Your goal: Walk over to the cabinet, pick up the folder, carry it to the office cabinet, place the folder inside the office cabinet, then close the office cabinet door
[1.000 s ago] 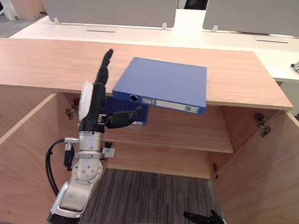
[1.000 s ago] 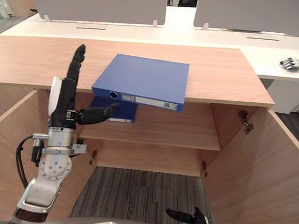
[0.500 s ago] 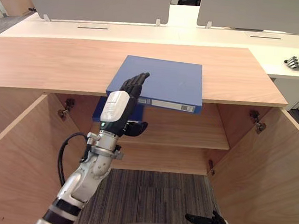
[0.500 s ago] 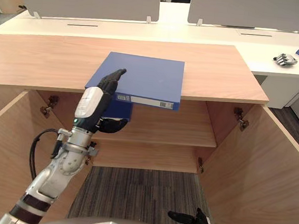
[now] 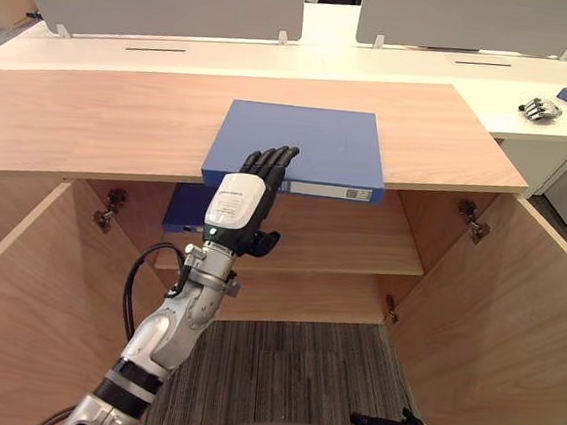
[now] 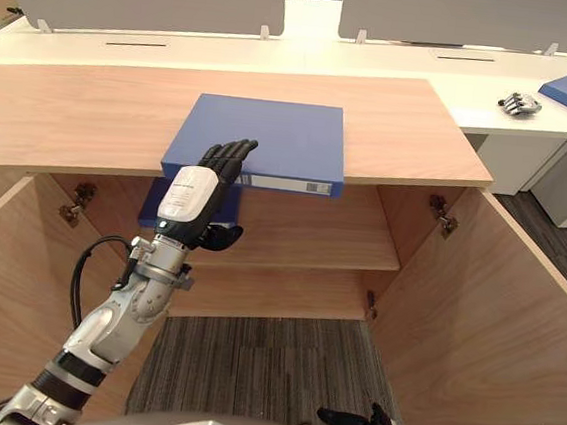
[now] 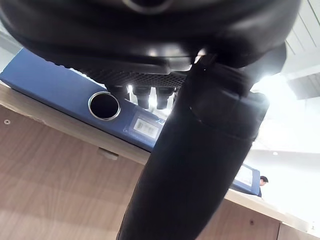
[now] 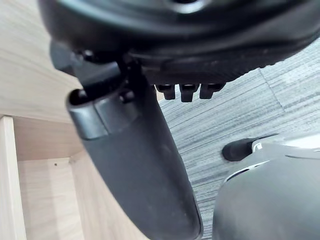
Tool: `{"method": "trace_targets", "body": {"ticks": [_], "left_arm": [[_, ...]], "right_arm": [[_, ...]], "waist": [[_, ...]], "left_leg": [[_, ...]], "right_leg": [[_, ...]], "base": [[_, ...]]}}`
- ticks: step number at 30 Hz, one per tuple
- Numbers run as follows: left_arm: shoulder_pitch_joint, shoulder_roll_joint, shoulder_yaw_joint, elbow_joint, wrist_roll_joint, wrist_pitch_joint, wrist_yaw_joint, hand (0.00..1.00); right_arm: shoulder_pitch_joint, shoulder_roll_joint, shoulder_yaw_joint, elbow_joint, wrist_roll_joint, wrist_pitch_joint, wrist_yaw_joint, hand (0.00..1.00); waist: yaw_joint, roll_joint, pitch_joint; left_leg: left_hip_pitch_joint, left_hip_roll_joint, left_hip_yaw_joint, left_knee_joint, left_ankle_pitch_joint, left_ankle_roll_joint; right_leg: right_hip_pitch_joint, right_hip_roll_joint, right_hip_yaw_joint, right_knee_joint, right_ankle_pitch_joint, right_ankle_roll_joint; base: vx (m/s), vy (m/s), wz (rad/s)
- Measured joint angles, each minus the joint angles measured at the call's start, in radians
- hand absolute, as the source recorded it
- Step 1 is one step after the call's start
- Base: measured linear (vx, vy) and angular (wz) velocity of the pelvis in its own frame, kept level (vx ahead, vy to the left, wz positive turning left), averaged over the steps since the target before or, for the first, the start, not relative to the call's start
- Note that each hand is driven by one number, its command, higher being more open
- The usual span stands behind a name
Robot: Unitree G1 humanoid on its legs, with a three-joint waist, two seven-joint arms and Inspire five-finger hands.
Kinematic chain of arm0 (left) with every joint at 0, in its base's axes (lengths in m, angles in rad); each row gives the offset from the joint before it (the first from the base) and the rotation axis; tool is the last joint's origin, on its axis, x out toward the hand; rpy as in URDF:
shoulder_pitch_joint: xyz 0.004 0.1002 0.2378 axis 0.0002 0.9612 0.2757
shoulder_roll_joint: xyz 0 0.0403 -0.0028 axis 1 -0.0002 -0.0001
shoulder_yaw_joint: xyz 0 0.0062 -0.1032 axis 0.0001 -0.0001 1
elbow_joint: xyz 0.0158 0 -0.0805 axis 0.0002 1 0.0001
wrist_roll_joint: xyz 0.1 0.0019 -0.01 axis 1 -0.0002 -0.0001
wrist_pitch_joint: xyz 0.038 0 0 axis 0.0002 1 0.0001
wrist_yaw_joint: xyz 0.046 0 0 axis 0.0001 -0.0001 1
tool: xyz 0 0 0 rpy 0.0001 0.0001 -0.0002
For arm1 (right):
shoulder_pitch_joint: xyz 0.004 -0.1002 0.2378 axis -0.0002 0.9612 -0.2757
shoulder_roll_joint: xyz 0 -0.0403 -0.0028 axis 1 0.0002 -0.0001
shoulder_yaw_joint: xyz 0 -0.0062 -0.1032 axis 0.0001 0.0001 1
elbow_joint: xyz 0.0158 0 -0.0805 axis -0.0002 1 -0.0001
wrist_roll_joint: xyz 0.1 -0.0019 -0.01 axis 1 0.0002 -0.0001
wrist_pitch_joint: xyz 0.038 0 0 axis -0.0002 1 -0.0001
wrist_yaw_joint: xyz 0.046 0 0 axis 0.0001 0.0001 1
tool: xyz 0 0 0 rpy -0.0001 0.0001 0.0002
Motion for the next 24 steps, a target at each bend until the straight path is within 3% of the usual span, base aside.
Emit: {"method": "trace_targets", "body": {"ticks": [24], "left_arm": [[0.005,-0.080,-0.026,-0.011,-0.055,-0.003,0.019,1.00]], "right_arm": [[-0.003,-0.002,0.000,0.017,0.000,0.006,0.000,1.00]], "waist": [[0.000,0.001,0.001]], "left_leg": [[-0.007,0.000,0.000,0.000,0.000,0.000]], "right_leg": [[0.002,0.000,-0.002,-0.016,0.010,0.000]], "base": [[-0.03,0.001,0.00]]}}
